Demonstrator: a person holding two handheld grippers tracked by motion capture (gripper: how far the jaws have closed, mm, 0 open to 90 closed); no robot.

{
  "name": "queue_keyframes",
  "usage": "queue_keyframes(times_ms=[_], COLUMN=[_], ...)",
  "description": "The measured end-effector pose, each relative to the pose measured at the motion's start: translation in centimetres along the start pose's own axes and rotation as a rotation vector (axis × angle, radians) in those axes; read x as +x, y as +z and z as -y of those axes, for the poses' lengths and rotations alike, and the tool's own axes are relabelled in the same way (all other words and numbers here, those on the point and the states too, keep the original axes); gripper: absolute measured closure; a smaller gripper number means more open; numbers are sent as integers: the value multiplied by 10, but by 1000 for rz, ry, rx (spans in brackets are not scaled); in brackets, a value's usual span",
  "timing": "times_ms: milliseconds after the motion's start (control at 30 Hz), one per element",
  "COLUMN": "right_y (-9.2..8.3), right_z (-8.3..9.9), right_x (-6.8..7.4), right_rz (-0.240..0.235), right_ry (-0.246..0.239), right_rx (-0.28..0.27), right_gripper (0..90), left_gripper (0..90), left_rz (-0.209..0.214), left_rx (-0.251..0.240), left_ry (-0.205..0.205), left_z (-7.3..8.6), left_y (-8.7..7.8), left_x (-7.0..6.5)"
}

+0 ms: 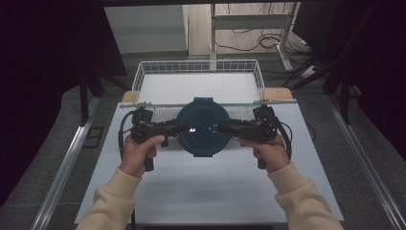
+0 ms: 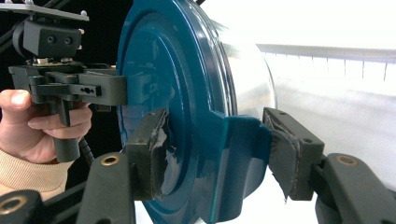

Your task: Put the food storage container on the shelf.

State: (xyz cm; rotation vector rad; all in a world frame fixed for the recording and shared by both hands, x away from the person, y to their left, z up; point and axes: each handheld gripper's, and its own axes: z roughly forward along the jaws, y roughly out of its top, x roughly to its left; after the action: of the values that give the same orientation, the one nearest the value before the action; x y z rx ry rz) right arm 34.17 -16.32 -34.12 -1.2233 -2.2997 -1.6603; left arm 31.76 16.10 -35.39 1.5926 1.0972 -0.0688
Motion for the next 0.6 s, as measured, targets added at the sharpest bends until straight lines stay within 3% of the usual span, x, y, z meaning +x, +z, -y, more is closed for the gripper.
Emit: queue_keyframes(times_ms=[300, 500, 600], right_y=[-2, 8, 13], right_z=[-45, -82, -96], right_x=[2, -14, -21], right_rz=[-9, -7, 3], right_ry=[-27, -5, -5], right_rx=[-17, -7, -2], right_gripper=[423, 423, 423], left_gripper=[398, 396, 395], left_rz=[-12, -9, 0], left_rx=[-2, 4, 4], left_ry=[31, 4, -1], left_z=[-47, -86, -97], left_y=[-5, 7, 12], left_x=[-7, 9, 18])
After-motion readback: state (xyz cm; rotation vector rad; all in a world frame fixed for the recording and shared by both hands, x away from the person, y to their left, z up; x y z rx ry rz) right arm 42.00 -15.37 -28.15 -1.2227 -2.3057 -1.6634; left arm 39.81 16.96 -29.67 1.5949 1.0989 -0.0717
